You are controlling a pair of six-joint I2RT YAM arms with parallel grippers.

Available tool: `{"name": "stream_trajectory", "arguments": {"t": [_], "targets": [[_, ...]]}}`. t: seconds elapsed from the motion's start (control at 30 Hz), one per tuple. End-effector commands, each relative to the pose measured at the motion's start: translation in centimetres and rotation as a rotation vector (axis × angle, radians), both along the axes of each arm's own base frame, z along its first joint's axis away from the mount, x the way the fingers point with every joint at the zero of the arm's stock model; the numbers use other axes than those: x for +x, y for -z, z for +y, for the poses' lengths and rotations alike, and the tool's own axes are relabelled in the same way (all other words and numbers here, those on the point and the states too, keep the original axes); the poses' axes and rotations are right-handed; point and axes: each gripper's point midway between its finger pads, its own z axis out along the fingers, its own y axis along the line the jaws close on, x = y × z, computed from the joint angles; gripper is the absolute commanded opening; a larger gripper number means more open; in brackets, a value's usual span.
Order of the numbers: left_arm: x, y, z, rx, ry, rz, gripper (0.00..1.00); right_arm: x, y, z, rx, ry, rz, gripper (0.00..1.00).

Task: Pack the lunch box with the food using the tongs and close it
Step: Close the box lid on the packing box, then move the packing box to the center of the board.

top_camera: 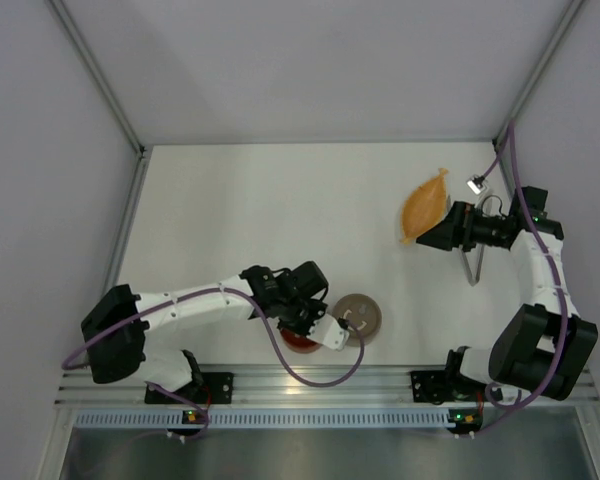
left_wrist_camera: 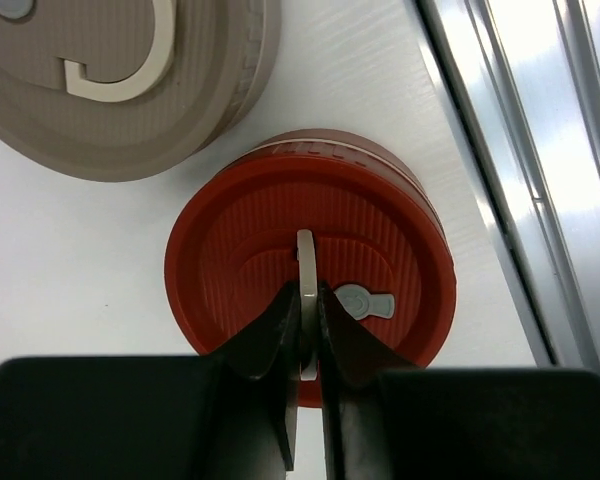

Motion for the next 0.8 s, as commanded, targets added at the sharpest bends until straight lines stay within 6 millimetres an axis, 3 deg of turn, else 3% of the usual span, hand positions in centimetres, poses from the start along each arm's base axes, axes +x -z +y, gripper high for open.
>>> {"name": "stream_trajectory", "arguments": {"t": [0.0, 0.03, 0.17, 0.2, 0.3, 0.53, 0.67, 0.77], "targets": [[-5.3, 3.6, 7.1, 0.303, -0.046, 0.219, 0.15, 0.1, -2.1, -0.3, 0.003, -0.014, -0.082, 0.99], [-5.2, 3.4, 7.1, 0.302, -0.056, 0.214, 0.21, 0.1, -2.2, -0.2, 0.003, -0.014, -0.082, 0.99], [-4.7, 2.6, 7.0, 0.286, -0.078, 0.186, 0.58, 0.1, -2.5, -0.2, 0.001, -0.014, -0.089, 0.99], [-4.5, 1.8, 6.5, 0.257, -0.083, 0.173, 0.72, 0.0, -2.6, -0.2, 0.000, -0.014, -0.092, 0.99], [-4.0, -0.3, 5.6, 0.194, -0.109, 0.146, 0.82, -0.1, -3.0, -0.2, -0.006, -0.017, -0.104, 0.99], [-2.1, -10.0, 1.2, -0.070, -0.182, 0.104, 0.87, 0.1, -4.3, -0.2, -0.003, -0.011, -0.118, 0.99], [0.1, -13.2, 0.4, -0.186, -0.254, 0.044, 0.87, 0.1, -4.7, -0.2, -0.017, -0.006, -0.133, 0.99], [1.1, -13.5, 1.5, -0.190, -0.286, 0.057, 0.85, -0.1, -4.8, -0.3, -0.032, -0.003, -0.145, 0.99]]}}
